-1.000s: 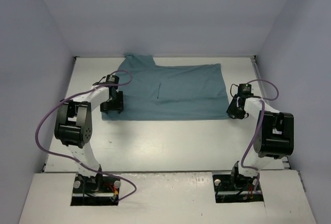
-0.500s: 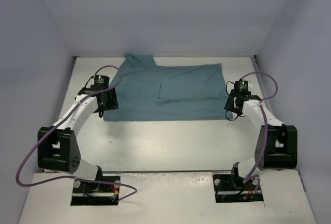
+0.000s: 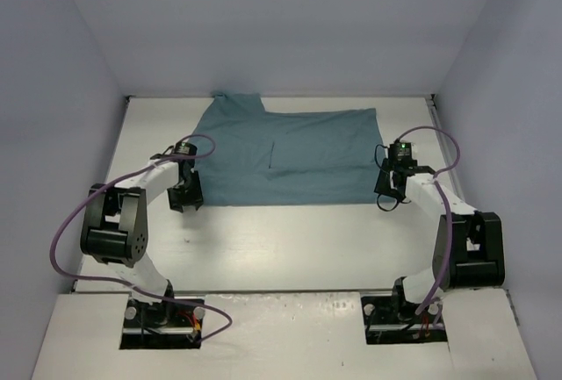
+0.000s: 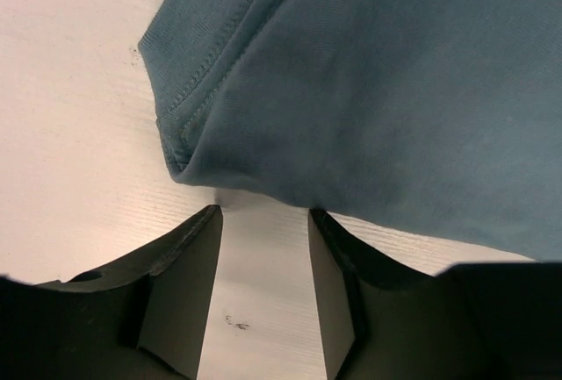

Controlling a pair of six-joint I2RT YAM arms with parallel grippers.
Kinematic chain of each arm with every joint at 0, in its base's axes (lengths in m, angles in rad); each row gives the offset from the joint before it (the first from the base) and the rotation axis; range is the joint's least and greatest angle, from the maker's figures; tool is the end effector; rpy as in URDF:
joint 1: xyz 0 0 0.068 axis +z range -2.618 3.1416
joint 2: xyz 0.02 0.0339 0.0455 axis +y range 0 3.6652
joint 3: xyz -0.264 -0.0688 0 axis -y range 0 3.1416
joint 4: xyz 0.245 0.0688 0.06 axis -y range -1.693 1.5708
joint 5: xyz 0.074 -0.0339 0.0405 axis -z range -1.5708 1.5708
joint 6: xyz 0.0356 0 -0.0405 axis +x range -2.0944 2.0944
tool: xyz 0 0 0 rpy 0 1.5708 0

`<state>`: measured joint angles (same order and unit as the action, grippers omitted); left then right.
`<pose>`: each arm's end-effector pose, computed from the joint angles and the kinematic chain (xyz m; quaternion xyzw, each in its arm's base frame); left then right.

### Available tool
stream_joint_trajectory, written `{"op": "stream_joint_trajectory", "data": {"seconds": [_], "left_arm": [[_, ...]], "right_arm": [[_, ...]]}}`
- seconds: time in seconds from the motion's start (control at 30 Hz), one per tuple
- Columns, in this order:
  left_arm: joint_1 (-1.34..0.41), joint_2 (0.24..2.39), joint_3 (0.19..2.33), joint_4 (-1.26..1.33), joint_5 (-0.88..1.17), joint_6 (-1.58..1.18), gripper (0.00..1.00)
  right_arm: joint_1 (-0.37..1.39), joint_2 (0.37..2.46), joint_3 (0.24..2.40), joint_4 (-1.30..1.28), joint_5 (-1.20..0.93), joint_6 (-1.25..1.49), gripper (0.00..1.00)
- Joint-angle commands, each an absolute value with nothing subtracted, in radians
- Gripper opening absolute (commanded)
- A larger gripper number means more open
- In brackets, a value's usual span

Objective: Fold and stack the t-shirts

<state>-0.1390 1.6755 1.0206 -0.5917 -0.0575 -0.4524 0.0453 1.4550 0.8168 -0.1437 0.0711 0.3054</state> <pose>0.3106 -0.0414 0.1706 -0.1585 0.9737 -0.0199 0.1626 0.2995 0.0110 0.2008 0.1332 0.9131 0.0347 0.3839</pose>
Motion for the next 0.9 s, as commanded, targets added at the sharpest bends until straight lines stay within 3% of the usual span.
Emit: {"op": "stream_joint_trajectory", "data": {"seconds": [0.0,0.2,0.5,0.87], "left_arm": [[-0.135,1.613,1.071,-0.607,-0.019,-0.447,0.40],[-0.155,1.470,1.120,-0.608,-0.041,-0.441,0.39],[-0.150,1.678,1.186,-0.602,-0.016,-0.427,0.39],[-0.094,1.752,1.119,-0.539,-0.015,-0.356,0.39]], "right_arm": [[0.037,1.467,0.805,-0.110,0.075,0.302,0.30],[0.037,1.466,0.808,-0.108,0.071,0.298,0.30],[0.037,1.483,0.813,-0.104,0.068,0.299,0.30],[0.009,1.532,0.802,-0.066,0.093,0.285,0.29]]}}
